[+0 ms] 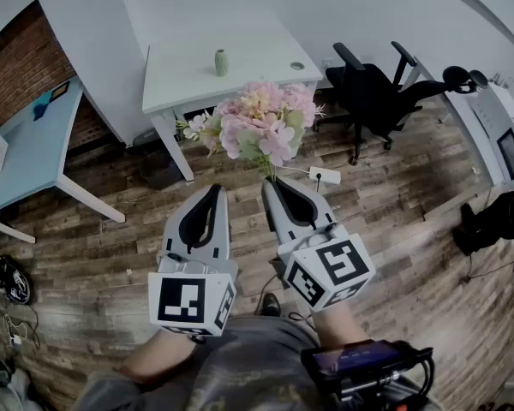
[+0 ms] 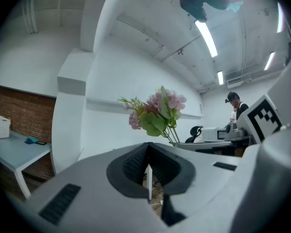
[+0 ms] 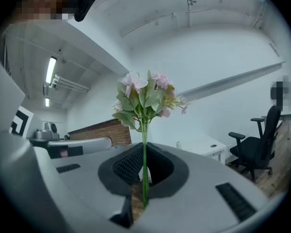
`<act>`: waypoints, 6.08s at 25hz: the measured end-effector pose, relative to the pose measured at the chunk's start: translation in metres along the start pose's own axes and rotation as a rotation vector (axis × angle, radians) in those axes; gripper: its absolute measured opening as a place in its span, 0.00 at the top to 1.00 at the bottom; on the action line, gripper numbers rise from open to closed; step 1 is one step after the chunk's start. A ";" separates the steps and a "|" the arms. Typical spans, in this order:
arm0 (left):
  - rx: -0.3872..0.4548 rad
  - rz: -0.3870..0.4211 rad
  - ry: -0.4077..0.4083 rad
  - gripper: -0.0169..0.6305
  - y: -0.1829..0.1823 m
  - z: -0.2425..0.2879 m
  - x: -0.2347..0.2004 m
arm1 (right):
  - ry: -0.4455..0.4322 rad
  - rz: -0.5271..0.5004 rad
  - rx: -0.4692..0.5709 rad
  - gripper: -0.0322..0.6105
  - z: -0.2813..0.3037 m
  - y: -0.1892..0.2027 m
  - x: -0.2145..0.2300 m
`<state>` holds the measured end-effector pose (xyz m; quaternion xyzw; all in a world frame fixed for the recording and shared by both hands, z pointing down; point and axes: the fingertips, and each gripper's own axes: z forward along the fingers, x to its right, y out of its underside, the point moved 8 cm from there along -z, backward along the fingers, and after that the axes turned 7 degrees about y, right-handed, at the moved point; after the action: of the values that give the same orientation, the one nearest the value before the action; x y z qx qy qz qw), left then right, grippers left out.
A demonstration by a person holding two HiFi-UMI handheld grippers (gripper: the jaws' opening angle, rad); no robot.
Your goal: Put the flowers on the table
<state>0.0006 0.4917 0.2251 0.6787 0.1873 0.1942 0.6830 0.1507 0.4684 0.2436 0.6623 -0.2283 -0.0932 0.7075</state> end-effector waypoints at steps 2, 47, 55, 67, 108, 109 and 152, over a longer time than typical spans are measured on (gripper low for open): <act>0.001 -0.004 0.001 0.96 0.001 0.004 0.002 | -0.003 -0.005 -0.005 0.92 0.001 0.000 0.003; 0.008 -0.159 0.023 0.96 0.030 0.184 -0.244 | 0.050 -0.018 -0.061 0.92 0.302 -0.013 0.041; 0.018 -0.166 0.057 0.96 0.045 0.194 -0.246 | 0.064 -0.030 -0.042 0.92 0.308 -0.008 0.045; -0.076 -0.154 0.043 0.96 0.054 0.276 -0.295 | 0.056 0.054 -0.057 0.92 0.397 -0.010 0.097; -0.009 -0.144 -0.128 0.96 0.057 0.462 -0.380 | -0.221 0.095 0.021 0.92 0.596 -0.039 0.206; -0.007 -0.146 -0.128 0.96 0.060 0.464 -0.383 | -0.223 0.093 0.033 0.92 0.598 -0.037 0.206; -0.165 -0.239 -0.050 0.96 0.090 0.529 -0.476 | -0.166 0.044 0.041 0.92 0.681 0.024 0.232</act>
<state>-0.1323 -0.2068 0.3160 0.5977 0.2332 0.1095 0.7592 0.0460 -0.2389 0.3256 0.6614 -0.3025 -0.1273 0.6744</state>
